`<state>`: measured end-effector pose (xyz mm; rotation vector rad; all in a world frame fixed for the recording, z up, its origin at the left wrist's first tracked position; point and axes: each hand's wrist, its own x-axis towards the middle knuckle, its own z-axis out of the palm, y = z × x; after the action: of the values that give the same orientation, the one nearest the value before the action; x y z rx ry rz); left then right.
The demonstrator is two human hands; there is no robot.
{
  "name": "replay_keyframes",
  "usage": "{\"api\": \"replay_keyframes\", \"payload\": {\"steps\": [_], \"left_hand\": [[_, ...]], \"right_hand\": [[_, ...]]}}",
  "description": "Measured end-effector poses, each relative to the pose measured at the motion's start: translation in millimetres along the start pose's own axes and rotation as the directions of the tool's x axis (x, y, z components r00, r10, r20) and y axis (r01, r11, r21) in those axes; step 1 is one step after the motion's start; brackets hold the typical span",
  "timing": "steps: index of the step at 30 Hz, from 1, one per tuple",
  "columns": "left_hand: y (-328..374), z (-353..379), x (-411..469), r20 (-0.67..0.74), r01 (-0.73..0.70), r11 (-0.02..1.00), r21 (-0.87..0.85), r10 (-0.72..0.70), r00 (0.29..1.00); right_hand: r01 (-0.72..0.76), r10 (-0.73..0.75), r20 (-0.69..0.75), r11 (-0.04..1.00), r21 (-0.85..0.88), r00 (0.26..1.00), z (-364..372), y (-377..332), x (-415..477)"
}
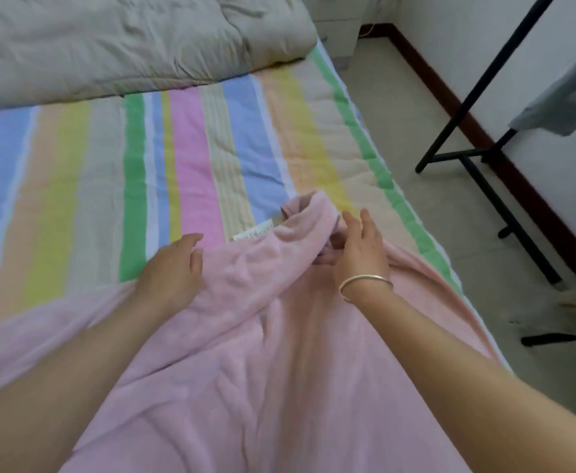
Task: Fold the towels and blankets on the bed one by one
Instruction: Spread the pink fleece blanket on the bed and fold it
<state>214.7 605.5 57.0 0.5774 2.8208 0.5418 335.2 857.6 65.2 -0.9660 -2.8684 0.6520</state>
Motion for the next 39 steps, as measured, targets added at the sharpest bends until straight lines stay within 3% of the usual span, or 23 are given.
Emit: {"api": "replay_keyframes", "payload": {"steps": [3, 5, 7, 11, 13, 15, 17, 18, 20, 22, 24, 27, 29, 31, 34, 37, 38, 39], "left_hand": [[-10.9, -4.7, 27.6, 0.168, 0.193, 0.973, -0.123, -0.172, 0.971], [-14.2, -9.0, 37.1, 0.315, 0.212, 0.965, -0.155, -0.156, 0.936], [-12.1, -13.3, 41.9, 0.5, 0.227, 0.959, -0.172, -0.113, 0.859], [-6.7, -15.3, 42.8, 0.656, 0.294, 0.929, -0.223, -0.079, 0.75], [-4.8, -17.6, 42.8, 0.727, 0.313, 0.927, -0.208, -0.067, 0.683], [-3.0, -18.8, 40.1, 0.759, 0.279, 0.945, -0.172, -0.053, 0.649], [-1.5, -16.0, 36.6, 0.706, 0.229, 0.962, -0.148, -0.059, 0.706], [0.1, -14.4, 34.7, 0.605, 0.179, 0.974, -0.137, -0.06, 0.794], [7.4, -14.4, 27.3, 0.265, 0.079, 0.98, -0.181, -0.028, 0.964], [17.0, -18.1, 13.9, 0.0, -0.012, 0.963, -0.269, 0.012, 1.0], [25.8, -19.1, -3.4, 0.022, -0.058, 0.959, -0.279, 0.066, 0.998], [31.1, -10.4, -22.5, 0.195, -0.036, 0.991, -0.132, 0.062, 0.979], [28.8, -6.6, -18.0, 0.147, -0.01, 0.999, 0.047, 0.003, 0.989], [28.7, -8.3, -4.2, 0.119, 0.047, 0.986, 0.16, -0.067, 0.991], [27.0, -18.9, 26.5, 0.063, 0.137, 0.975, 0.172, -0.15, 0.987], [19.7, -32.3, 65.3, -0.036, 0.265, 0.954, 0.144, -0.262, 0.964], [16.5, -37.2, 80.2, -0.075, 0.326, 0.932, 0.157, -0.318, 0.945], [15.2, -43.0, 96.5, -0.117, 0.391, 0.905, 0.169, -0.376, 0.919]], "right_hand": [[-0.081, 0.076, 0.162, 0.996, 0.023, 0.984, -12.3, -11.6, 47.2], [-0.128, 0.124, 0.258, 0.992, -0.002, 0.958, -10.2, -14.9, 68.4], [-0.17, 0.152, 0.305, 0.985, 0.031, 0.94, -3.7, -19.6, 86.6], [-0.263, 0.119, 0.404, 0.909, 0.323, 0.907, 1.5, -30.4, 109.0], [-0.162, -0.012, 0.431, 0.917, 0.364, 0.902, 2.2, -34.0, 105.7], [0.084, -0.226, 0.413, 0.939, 0.334, 0.882, 2.2, -36.0, 100.1], [0.282, -0.375, 0.411, 0.92, 0.271, 0.831, 0.0, -42.1, 94.9], [0.352, -0.416, 0.413, 0.909, 0.225, 0.81, -1.5, -46.2, 94.9], [0.483, -0.467, 0.423, 0.872, 0.077, 0.776, -5.8, -52.0, 97.7], [0.564, -0.473, 0.468, 0.823, -0.068, 0.746, -12.2, -56.6, 102.8], [0.567, -0.446, 0.486, 0.814, -0.13, 0.752, -21.3, -54.9, 110.1], [0.374, -0.344, 0.369, 0.927, -0.01, 0.863, -41.0, -47.9, 120.4], [0.139, -0.187, 0.287, 0.974, 0.179, 0.939, -56.2, -40.2, 126.9], [0.021, -0.109, 0.291, 0.957, 0.289, 0.95, -66.8, -30.7, 134.6], [0.023, -0.103, 0.333, 0.971, 0.237, 0.937, -77.1, -22.5, 144.0], [0.022, -0.068, 0.48, 0.995, 0.101, 0.874, -79.7, -17.7, 153.3], [-0.06, -0.016, 0.567, 0.991, 0.116, 0.823, -82.1, -15.2, 156.4], [-0.202, 0.033, 0.689, 0.965, 0.166, 0.724, -87.6, -13.2, 161.3]]}}
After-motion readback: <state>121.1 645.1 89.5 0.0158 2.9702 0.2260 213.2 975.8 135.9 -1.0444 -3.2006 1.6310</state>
